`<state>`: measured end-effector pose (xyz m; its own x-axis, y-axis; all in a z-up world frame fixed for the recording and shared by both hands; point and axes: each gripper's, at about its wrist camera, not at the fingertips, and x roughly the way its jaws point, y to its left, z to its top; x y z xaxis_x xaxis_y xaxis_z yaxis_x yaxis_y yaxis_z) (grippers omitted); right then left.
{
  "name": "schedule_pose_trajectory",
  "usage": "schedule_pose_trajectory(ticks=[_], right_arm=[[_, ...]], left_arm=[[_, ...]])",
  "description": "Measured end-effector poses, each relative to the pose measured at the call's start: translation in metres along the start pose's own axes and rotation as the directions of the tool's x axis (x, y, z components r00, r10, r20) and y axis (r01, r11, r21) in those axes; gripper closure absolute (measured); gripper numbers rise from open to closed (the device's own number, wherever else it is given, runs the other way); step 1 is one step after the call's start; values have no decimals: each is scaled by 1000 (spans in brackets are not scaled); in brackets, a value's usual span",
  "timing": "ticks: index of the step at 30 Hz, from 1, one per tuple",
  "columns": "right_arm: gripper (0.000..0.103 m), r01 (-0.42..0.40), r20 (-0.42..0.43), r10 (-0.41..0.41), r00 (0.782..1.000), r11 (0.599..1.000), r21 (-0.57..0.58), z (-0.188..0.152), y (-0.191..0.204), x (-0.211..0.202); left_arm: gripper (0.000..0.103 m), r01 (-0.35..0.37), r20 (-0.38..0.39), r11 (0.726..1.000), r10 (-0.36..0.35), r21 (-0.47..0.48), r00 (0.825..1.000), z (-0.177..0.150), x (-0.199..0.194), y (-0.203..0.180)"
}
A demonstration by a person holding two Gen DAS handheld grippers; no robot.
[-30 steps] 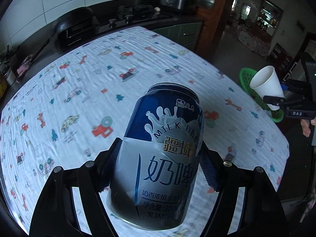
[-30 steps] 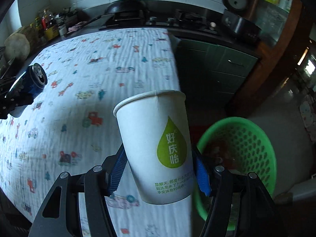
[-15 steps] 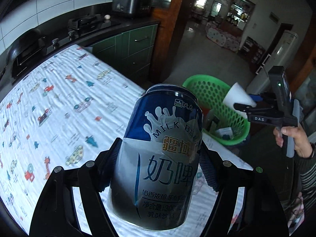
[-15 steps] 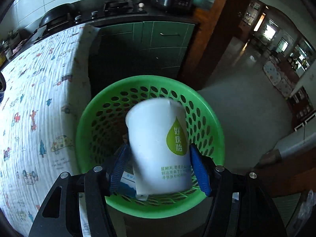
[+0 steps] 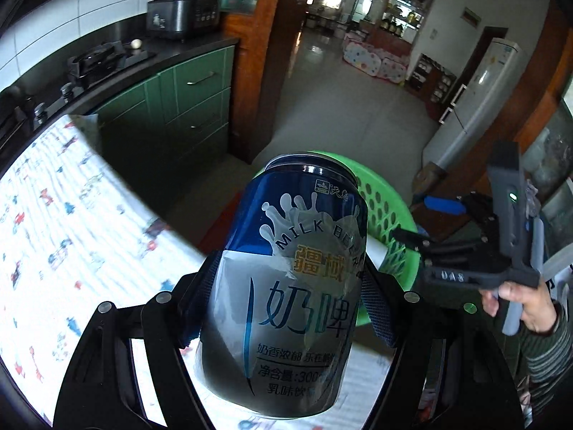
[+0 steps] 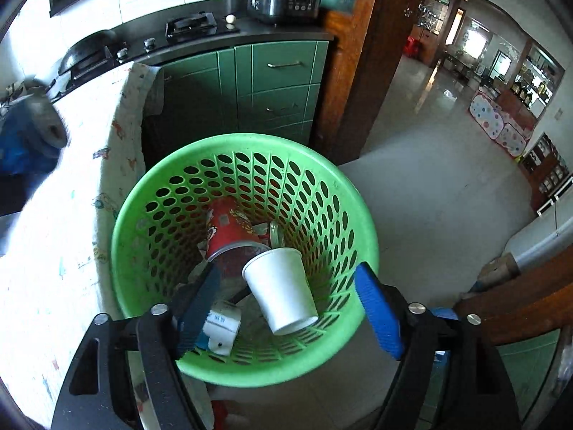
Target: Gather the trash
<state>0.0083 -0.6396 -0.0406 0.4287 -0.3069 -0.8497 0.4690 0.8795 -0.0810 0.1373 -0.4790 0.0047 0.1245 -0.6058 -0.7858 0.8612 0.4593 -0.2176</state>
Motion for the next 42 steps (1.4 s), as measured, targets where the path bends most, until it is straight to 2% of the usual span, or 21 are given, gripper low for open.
schedule_pose_trajectory(ticks=[9,15,17,21,26,28,31,36,42], right_arm=[[23,-13,41,12,999,1000,3,-24,-4,-26],[21,-33,61,32,998,999,25,-34,-9,-37],[21,-43,65,41,997,999,32,-37,-10,-39],[21,-53,68,49,996,997,51,-44,-12,-42],[21,-30,76,27,997,999,40,-51,-5,-48],[18,-29,85,25,996,999,38,-55,0,-53],[18,-24,103,21,994,999,32,-62,10,-62],[16,-2,123,0,992,1000,22,-71,30,-76],[14,-3,154,1,988,1000,11,-80,60,-91]], left_arm=[[31,13,-31,1000,-12,21,999,17,48,-29],[30,36,-32,999,-36,4,999,23,65,-33],[29,26,-34,1000,-26,4,999,19,67,-37],[29,49,-20,999,-50,-8,999,15,65,-37],[25,19,-2,1000,-19,23,1000,10,54,-44],[18,8,17,1000,-8,30,1000,7,45,-43],[16,-13,40,999,12,37,999,1,28,-42],[8,-85,87,995,80,48,993,-18,-2,-34],[5,-139,110,990,139,-7,984,-43,-34,-6]])
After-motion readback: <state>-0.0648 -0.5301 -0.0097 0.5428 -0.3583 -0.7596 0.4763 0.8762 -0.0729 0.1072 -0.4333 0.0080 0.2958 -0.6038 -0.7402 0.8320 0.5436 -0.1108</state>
